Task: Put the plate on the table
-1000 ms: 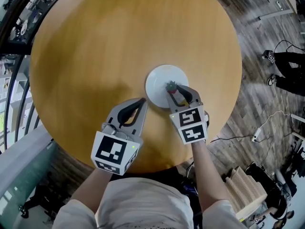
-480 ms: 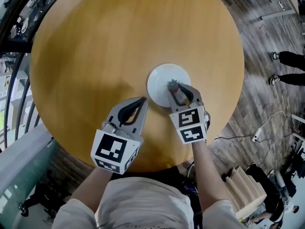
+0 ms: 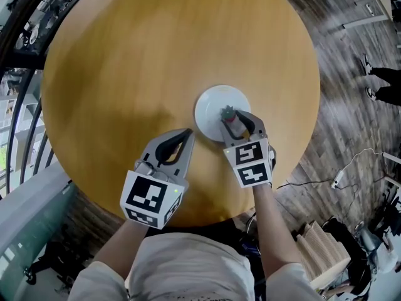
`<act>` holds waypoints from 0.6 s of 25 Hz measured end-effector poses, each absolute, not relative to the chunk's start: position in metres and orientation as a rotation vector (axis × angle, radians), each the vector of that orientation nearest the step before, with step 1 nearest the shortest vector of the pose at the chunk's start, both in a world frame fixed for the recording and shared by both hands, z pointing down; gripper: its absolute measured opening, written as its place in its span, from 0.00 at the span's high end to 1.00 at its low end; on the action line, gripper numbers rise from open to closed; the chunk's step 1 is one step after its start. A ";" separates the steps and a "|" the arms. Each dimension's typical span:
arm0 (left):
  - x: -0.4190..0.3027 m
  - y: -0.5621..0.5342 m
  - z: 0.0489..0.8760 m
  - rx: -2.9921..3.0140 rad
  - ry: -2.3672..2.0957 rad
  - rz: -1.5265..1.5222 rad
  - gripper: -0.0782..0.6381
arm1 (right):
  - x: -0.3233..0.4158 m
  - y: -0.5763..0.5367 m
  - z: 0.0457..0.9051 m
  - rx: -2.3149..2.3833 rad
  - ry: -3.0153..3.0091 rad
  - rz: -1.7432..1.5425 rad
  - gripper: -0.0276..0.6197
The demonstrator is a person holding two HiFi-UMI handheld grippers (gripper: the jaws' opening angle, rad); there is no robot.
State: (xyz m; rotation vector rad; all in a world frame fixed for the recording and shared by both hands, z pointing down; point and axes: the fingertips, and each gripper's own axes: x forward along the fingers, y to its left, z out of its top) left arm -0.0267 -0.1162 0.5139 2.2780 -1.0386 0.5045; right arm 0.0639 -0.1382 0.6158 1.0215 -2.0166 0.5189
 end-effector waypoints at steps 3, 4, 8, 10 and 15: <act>-0.025 -0.114 0.510 2.281 -1.043 0.502 0.86 | 0.067 -0.137 0.611 1.031 -2.019 0.522 0.67; -0.026 -0.112 0.508 2.282 -1.046 0.501 0.86 | 0.067 -0.136 0.609 1.035 -2.020 0.522 0.67; -0.032 -0.108 0.499 2.291 -1.058 0.502 0.86 | 0.065 -0.134 0.596 1.050 -2.027 0.508 0.67; -0.035 -0.106 0.493 2.297 -1.063 0.504 0.86 | 0.065 -0.132 0.589 1.059 -2.029 0.503 0.67; -0.047 -0.095 0.474 2.304 -1.079 0.502 0.86 | 0.057 -0.115 0.563 1.056 -2.043 0.467 0.67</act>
